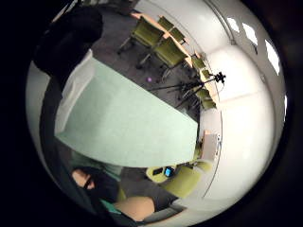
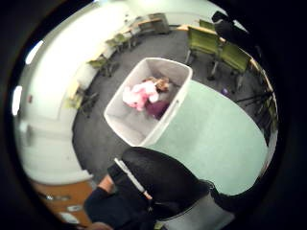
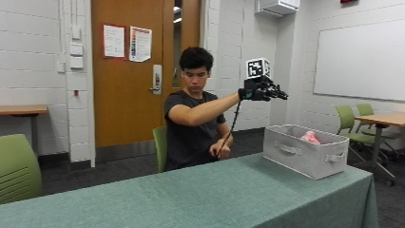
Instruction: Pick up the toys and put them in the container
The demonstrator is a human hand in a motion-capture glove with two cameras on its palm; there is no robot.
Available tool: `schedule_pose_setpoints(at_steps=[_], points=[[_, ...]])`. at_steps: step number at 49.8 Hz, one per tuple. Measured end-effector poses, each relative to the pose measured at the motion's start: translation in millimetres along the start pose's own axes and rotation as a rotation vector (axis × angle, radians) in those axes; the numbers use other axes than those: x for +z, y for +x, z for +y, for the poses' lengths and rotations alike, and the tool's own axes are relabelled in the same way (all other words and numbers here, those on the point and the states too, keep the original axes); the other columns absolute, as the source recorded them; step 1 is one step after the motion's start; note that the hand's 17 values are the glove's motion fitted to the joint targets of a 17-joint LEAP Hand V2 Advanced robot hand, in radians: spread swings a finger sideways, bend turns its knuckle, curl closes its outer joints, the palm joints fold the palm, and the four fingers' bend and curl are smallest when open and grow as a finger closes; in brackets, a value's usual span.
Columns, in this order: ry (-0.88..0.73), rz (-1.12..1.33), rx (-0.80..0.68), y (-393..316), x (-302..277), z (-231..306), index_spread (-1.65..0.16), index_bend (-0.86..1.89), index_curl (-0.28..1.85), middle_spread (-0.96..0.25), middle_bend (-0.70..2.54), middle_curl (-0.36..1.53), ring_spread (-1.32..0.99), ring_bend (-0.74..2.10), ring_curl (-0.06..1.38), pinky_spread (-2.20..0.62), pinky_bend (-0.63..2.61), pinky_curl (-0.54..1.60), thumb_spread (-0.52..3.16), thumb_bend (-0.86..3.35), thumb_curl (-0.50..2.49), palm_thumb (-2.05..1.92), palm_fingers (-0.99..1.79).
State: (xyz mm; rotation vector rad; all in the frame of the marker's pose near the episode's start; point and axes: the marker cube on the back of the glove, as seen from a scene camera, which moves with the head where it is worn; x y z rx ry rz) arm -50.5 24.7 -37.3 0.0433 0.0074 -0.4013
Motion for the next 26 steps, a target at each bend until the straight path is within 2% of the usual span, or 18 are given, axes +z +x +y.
schedule_pose_setpoints(at_steps=[1,3,13,26], points=[[-0.002,0.072,0.076,7,4,-1,-0.26,0.21,0.46,-0.10,0.49,0.48,-0.20,0.69,0.26,-0.05,0.94,0.33,0.94,-0.11,0.24,-0.16,0.05],[-0.014,0.129,0.137,17,6,6,-0.26,0.21,0.47,-0.10,0.48,0.48,-0.20,0.67,0.26,-0.05,0.92,0.32,0.94,-0.12,0.23,-0.16,0.05],[-0.037,0.155,0.218,61,13,56,-0.27,0.23,0.48,-0.11,0.47,0.46,-0.25,0.59,0.23,-0.06,0.83,0.30,0.92,-0.13,0.19,-0.19,0.04],[-0.060,0.117,0.269,102,36,71,-0.26,0.22,0.49,-0.11,0.45,0.45,-0.27,0.52,0.22,-0.07,0.75,0.29,0.90,-0.13,0.15,-0.18,0.05]])
